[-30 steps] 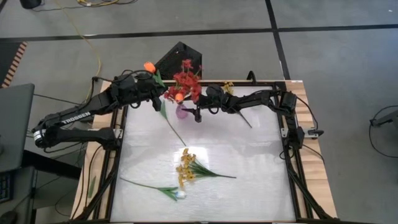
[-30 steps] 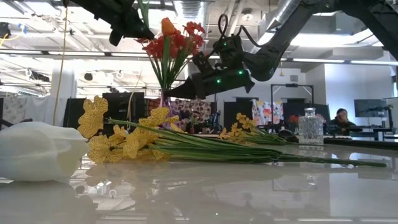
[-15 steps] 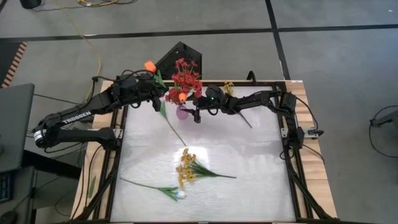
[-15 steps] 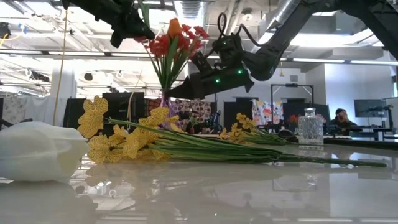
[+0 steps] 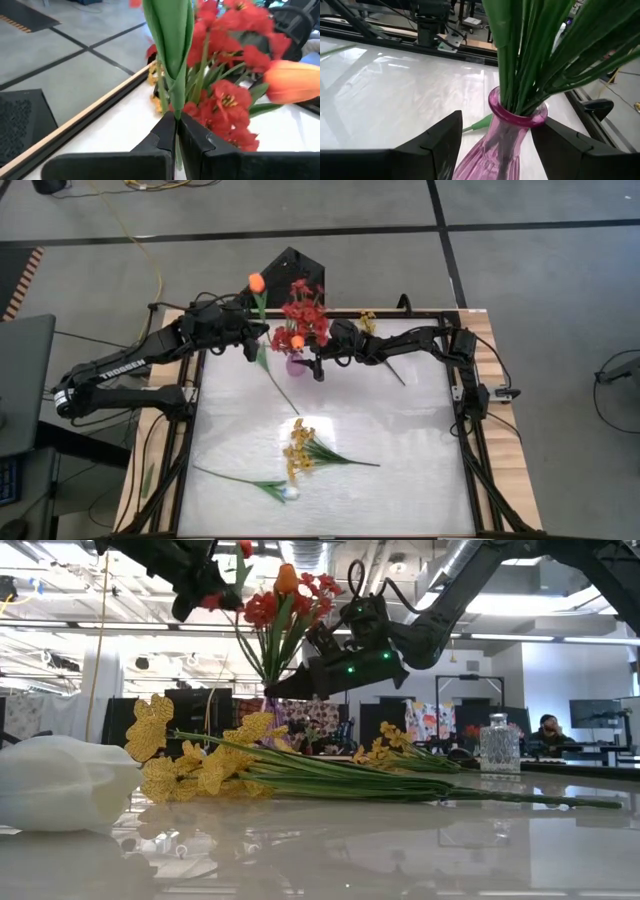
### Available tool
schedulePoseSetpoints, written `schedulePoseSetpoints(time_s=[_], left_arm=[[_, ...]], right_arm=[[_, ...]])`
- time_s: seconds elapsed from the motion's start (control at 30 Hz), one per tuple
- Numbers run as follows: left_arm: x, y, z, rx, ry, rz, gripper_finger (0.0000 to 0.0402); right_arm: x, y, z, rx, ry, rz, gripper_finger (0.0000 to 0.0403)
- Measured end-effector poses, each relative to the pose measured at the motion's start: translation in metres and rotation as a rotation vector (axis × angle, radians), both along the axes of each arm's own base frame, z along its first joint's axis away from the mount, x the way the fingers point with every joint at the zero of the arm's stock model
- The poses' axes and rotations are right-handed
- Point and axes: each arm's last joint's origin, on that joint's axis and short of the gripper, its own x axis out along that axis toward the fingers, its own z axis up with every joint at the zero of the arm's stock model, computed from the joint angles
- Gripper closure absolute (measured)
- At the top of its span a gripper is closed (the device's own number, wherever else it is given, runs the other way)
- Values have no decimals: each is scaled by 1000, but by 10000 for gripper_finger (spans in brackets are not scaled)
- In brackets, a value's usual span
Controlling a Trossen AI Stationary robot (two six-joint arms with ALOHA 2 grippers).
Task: Sort flowers into vase by color
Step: Put the orange tulip into the pink vase
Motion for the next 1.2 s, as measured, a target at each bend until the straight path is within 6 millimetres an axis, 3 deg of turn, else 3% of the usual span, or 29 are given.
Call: schedulePoseSetpoints(time_s=[0.27, 0.67, 1.2], left_arm=[[1, 0, 2, 23, -16, -20, 401], [-2, -4, 26, 33, -61, -76, 401], [11, 5, 16, 4, -26, -53, 401]], right_arm=[[0, 0, 0, 0, 0, 0, 143], [0, 1, 0, -1, -4, 3, 143], [7, 20, 2, -14, -21, 49, 146]])
